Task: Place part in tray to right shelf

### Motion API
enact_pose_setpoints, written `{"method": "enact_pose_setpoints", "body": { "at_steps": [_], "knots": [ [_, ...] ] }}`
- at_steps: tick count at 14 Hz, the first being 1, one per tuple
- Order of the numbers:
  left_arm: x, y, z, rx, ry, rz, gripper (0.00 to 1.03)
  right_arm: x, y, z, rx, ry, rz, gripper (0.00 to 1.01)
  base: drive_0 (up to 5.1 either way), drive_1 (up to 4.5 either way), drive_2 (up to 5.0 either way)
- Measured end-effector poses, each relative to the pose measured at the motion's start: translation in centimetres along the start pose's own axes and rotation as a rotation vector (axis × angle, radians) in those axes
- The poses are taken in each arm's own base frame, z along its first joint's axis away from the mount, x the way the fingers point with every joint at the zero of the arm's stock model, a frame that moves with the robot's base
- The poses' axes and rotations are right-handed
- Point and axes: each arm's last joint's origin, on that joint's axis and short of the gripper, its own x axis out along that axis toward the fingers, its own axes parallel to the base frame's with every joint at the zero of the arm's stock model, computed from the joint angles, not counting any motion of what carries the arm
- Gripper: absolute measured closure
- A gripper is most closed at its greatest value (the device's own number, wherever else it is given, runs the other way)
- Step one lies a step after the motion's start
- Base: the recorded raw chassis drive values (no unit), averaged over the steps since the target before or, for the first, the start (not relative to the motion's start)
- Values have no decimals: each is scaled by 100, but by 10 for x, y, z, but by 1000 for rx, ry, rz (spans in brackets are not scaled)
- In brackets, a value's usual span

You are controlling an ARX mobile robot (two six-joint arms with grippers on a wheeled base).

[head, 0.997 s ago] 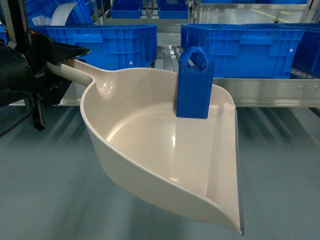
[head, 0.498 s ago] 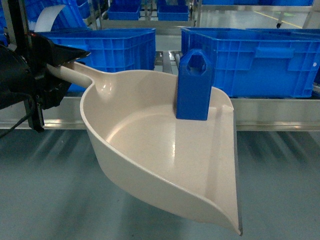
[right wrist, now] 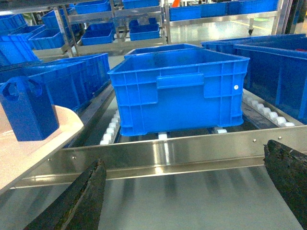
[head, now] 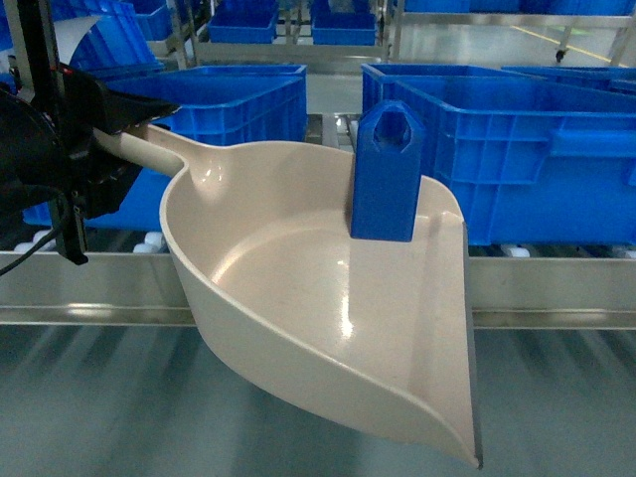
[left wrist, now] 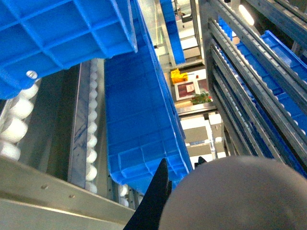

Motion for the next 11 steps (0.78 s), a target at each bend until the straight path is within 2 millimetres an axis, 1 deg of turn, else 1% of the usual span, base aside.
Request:
{"method": "enact_pose_setpoints", "body": {
  "at_steps": [3, 11],
  "knots": [
    [0, 0, 0, -1, 1, 3, 91, 0, 0, 0, 0, -1, 0, 3, 9, 413, -395],
    [0, -1, 1, 4, -2, -4, 91, 0, 0, 0, 0, 1, 0, 3, 0, 0, 0]
  ]
}}
